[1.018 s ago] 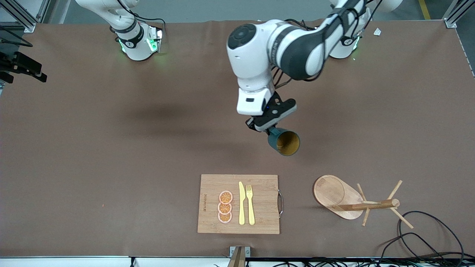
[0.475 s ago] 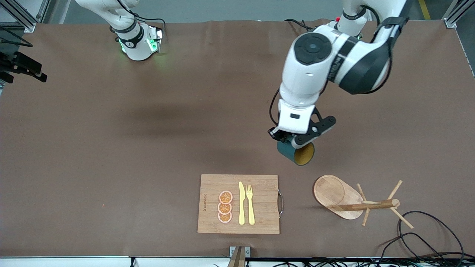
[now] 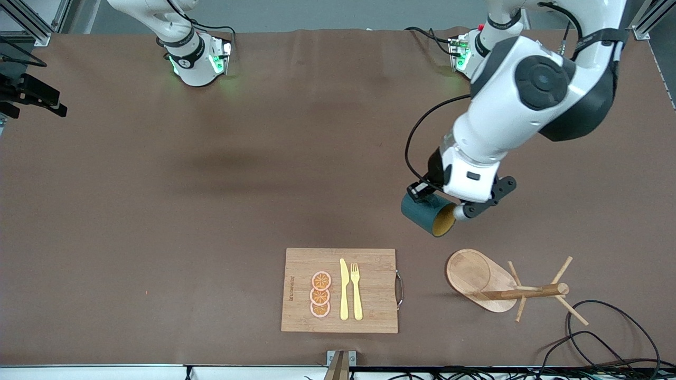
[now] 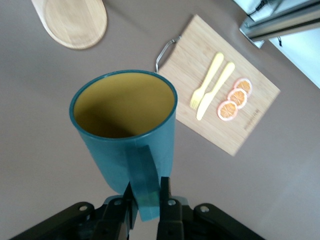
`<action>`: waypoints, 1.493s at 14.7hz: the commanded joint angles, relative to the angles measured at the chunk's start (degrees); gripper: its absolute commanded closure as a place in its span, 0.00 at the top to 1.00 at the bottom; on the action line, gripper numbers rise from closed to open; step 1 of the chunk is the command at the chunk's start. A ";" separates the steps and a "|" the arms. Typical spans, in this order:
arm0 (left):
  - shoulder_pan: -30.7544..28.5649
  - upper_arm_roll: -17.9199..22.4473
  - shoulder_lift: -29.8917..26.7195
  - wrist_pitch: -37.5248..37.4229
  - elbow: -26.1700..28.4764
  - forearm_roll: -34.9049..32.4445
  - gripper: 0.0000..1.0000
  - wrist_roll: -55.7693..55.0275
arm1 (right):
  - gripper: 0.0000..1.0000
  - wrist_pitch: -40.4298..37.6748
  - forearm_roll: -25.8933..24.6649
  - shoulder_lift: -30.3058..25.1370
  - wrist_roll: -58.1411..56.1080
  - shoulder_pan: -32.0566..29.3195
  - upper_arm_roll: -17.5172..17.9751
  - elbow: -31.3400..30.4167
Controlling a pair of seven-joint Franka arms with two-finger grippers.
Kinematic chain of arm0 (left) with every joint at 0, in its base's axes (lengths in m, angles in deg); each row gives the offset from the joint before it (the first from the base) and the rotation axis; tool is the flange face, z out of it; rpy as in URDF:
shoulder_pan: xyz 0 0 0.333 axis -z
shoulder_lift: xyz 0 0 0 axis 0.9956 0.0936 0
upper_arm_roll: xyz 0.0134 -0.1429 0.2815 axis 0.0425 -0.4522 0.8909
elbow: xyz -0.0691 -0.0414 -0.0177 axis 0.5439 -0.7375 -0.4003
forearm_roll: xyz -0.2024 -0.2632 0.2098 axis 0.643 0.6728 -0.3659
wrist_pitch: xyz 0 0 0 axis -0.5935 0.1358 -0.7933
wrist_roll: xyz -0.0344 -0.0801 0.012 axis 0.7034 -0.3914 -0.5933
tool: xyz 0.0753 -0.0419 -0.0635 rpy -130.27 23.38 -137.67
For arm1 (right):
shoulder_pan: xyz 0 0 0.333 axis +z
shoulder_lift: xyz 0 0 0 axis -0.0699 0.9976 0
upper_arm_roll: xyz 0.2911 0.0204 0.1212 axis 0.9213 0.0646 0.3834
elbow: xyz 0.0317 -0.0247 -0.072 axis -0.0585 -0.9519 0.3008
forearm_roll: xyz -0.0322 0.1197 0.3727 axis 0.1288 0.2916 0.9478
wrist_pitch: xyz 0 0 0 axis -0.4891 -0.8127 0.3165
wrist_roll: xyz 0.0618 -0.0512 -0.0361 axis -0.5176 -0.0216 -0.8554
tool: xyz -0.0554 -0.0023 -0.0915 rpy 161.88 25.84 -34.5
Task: Pass cup and hang on rack
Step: 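Lift the mug with the left gripper and carry it to the wooden rack, then tilt the mug with the left gripper and hook it onto a rack peg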
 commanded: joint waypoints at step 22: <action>-18.69 -0.16 12.06 10.22 -4.83 37.94 0.00 6.28 | 1.00 -0.27 -1.00 -1.58 -0.46 0.13 -0.18 -1.74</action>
